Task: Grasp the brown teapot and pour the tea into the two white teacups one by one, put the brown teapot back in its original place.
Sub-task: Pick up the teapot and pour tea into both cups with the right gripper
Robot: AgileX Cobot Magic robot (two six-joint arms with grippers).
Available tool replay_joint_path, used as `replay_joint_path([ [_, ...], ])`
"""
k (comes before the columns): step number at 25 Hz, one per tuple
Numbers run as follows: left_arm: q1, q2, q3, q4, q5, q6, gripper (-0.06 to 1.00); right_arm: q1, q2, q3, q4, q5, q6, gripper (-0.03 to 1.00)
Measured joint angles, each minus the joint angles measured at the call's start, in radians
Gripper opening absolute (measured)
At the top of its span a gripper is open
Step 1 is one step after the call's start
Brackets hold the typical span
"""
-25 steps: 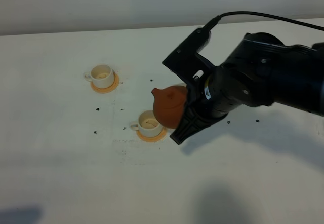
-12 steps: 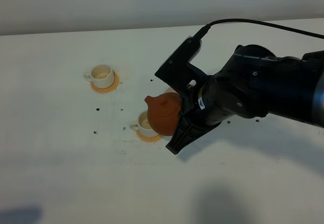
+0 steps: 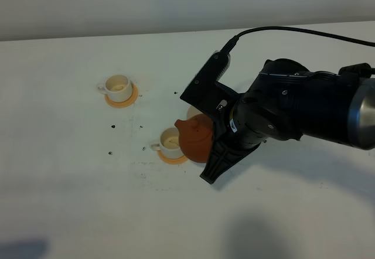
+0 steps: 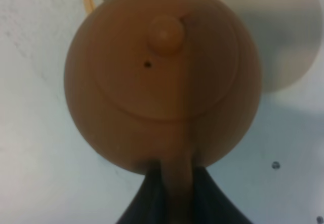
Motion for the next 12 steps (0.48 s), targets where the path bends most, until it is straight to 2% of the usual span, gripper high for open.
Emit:
replay_joint_path([
  [12,0.0,0.0,0.0,0.0,0.0,0.0,0.35,0.0,0.033,0.001,-0.064,0.004,-0.003,0.09],
])
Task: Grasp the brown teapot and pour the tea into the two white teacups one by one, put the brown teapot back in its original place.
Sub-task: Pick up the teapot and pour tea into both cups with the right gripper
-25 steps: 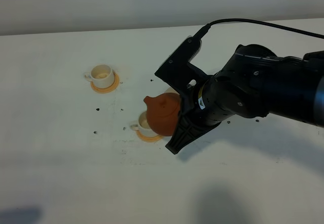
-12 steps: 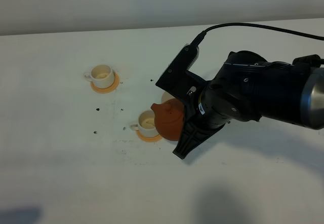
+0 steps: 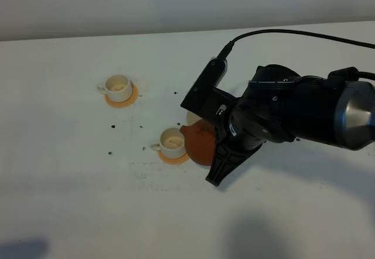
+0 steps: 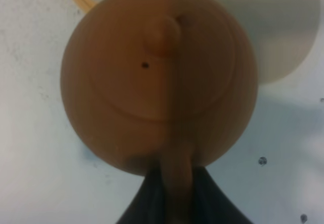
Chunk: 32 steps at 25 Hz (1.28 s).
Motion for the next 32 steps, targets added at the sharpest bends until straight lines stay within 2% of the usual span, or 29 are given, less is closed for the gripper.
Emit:
replay_joint_path([
  [15,0.0,0.0,0.0,0.0,0.0,0.0,0.35,0.017,0.012,0.0,-0.095,-0.017,0.0,0.09],
  [32,0.0,0.0,0.0,0.0,0.0,0.0,0.35,0.039,0.019,0.0,-0.141,-0.017,0.0,0.09],
])
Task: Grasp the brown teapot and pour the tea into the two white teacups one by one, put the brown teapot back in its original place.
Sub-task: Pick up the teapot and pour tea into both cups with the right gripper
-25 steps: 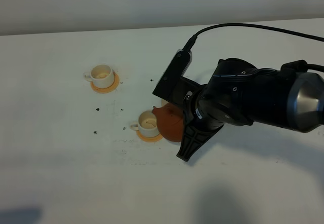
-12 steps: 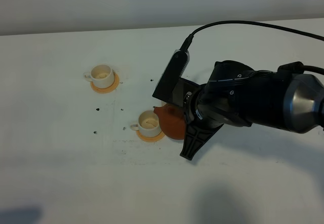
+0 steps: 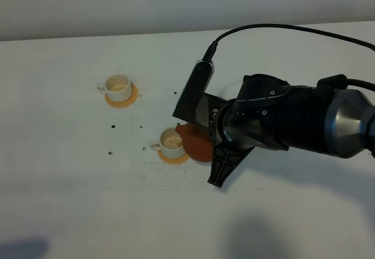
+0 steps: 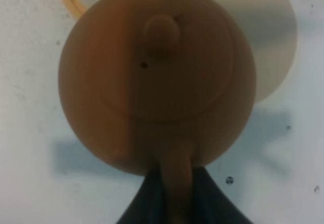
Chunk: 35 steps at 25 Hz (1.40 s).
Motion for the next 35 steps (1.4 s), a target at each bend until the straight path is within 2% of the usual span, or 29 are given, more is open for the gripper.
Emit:
replay_joint_path([
  [35,0.0,0.0,0.0,0.0,0.0,0.0,0.35,0.02,0.029,0.0,-0.133,-0.008,-0.01,0.09],
])
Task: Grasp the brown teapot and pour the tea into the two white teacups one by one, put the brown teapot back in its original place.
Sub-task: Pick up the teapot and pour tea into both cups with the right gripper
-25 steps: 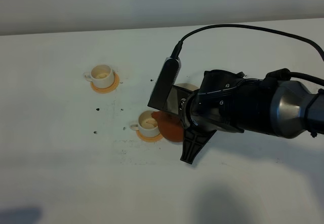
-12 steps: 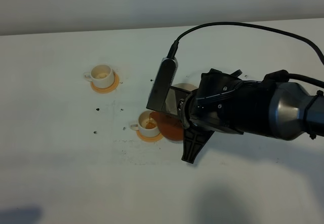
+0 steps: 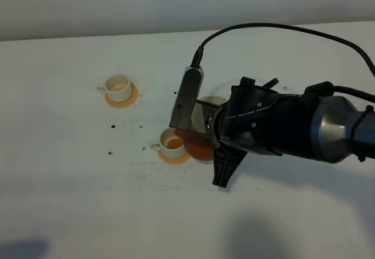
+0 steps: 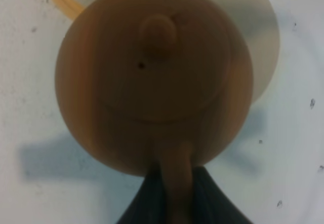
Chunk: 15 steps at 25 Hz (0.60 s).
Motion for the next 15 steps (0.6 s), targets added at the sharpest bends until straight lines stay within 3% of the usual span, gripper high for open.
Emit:
replay_joint_path([
  [15,0.0,0.0,0.0,0.0,0.0,0.0,0.35,0.02,0.0,0.0,-0.067,0.015,-0.022,0.09],
])
